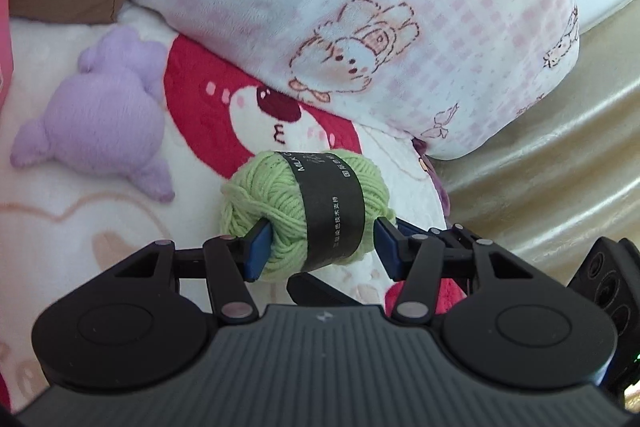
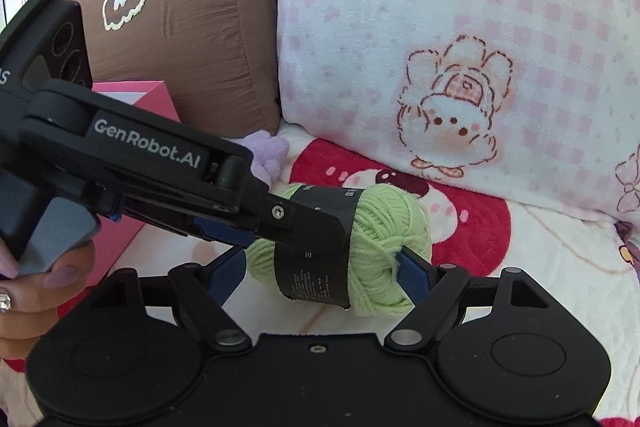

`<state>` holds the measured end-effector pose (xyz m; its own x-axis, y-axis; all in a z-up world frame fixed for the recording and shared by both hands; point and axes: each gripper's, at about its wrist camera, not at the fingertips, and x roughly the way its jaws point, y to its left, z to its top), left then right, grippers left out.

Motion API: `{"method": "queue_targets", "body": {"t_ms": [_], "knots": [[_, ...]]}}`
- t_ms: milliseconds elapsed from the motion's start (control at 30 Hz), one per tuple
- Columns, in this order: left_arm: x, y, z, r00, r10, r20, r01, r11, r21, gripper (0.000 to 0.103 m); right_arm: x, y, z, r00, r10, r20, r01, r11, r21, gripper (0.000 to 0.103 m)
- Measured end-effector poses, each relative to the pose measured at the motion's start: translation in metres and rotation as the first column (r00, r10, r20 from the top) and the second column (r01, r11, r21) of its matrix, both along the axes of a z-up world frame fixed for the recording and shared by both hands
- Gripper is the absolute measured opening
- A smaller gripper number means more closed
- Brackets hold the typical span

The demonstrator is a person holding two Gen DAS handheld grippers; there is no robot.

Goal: Organize objects
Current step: 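Lift the green yarn ball up with the left gripper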

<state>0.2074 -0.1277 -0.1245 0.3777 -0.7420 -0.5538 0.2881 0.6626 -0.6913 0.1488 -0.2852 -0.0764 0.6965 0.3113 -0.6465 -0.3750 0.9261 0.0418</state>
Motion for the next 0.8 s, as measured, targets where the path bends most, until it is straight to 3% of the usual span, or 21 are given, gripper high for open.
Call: {"method": "queue_targets", "body": {"t_ms": [133,267,400,533,800], "knots": [[-0.010,-0.002,-0.002,1.000,-0.015,-0.001,0.015,0.999,0.039,0.052,-0.009,-0.001,0.003,0.999,0.034,-0.031,-0.035,0.999,-0.007,0.084],[-0.014,-0.004,-0.004,0.998,0.007,0.056,-0.014,0.993,0.114,0.052,-0.007,-0.007,-0.001,0.998,0.034,-0.054,-0.034,0.999,-0.010,0.086],[-0.008,0.001,-0.012,0.998,0.046,0.052,-0.052,0.992,0.118,0.056,-0.001,-0.011,-0.011,0.999,-0.002,-0.040,-0.002,0.994,-0.105,0.090],[-0.007,-0.001,-0.014,0.995,0.043,0.087,-0.054,0.990,0.129,0.056,0.009,-0.024,-0.027,0.997,-0.036,-0.073,0.028,0.994,-0.105,0.090],[-0.013,0.005,-0.016,0.998,0.034,0.053,-0.035,0.999,0.020,0.049,0.001,-0.034,-0.026,0.999,0.048,-0.019,-0.048,0.999,-0.015,0.074]]}}
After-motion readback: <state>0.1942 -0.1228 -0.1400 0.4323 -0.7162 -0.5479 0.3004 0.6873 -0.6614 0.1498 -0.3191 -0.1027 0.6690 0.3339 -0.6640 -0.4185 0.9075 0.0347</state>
